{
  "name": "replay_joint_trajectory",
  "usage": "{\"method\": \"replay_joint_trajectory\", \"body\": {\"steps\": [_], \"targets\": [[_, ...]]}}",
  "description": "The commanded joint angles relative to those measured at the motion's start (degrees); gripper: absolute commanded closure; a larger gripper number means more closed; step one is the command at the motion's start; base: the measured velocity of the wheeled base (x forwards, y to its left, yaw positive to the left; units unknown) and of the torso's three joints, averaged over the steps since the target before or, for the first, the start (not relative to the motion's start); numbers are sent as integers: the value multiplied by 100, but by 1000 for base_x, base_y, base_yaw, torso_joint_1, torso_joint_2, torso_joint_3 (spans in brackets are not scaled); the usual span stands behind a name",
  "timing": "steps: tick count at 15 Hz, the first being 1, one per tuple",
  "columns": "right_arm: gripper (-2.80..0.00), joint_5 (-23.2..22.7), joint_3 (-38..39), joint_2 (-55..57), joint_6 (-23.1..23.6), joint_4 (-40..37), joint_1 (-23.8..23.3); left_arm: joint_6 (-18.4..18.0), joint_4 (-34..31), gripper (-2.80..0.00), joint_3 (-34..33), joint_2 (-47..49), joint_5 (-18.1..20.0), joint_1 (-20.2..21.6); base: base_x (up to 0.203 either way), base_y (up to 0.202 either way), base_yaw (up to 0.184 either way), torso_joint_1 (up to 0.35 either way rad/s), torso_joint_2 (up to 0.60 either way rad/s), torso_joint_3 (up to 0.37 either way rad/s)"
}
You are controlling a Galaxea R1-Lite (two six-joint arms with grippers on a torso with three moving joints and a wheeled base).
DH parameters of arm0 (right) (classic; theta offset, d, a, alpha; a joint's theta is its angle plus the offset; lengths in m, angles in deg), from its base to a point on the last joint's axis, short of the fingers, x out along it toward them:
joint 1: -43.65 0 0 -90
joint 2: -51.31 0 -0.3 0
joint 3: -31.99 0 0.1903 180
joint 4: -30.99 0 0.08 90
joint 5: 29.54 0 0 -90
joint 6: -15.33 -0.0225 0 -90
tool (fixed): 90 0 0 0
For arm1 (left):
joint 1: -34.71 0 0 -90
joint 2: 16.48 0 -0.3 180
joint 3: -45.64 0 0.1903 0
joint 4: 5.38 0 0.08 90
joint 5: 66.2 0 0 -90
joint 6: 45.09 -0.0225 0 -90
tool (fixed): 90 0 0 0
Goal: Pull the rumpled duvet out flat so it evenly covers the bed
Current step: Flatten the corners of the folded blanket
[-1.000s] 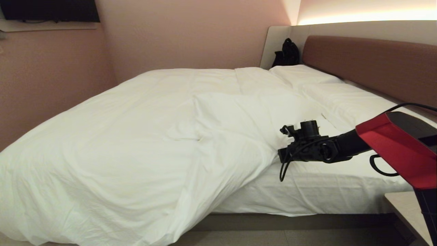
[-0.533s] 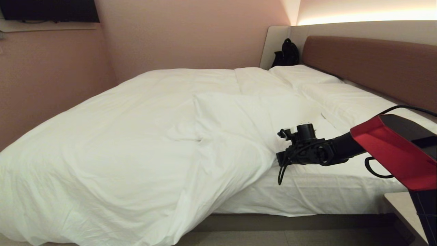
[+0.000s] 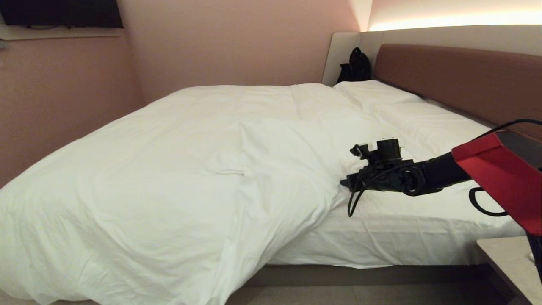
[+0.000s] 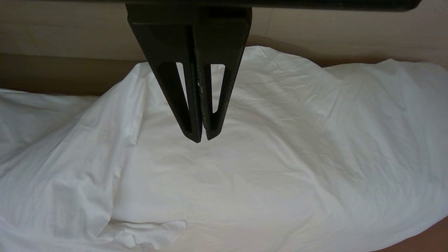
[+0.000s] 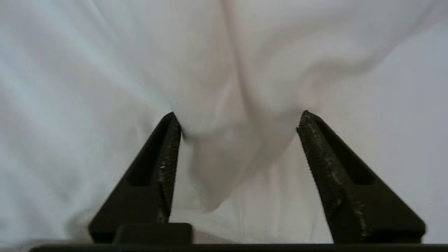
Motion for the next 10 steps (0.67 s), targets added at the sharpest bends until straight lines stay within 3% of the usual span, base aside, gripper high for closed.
{"method": "replay_joint_trajectory", "body": {"steps": [1,10], "targets": [[-280,-14,-102,-311,17,227,155,-2,4,0,4,0,-3,2,0,0,0,0,0,0],[-280,73,-2395,1025,53,235,664,2,4,0,-3,0,-3,2,0,0,0,0,0,0]]}}
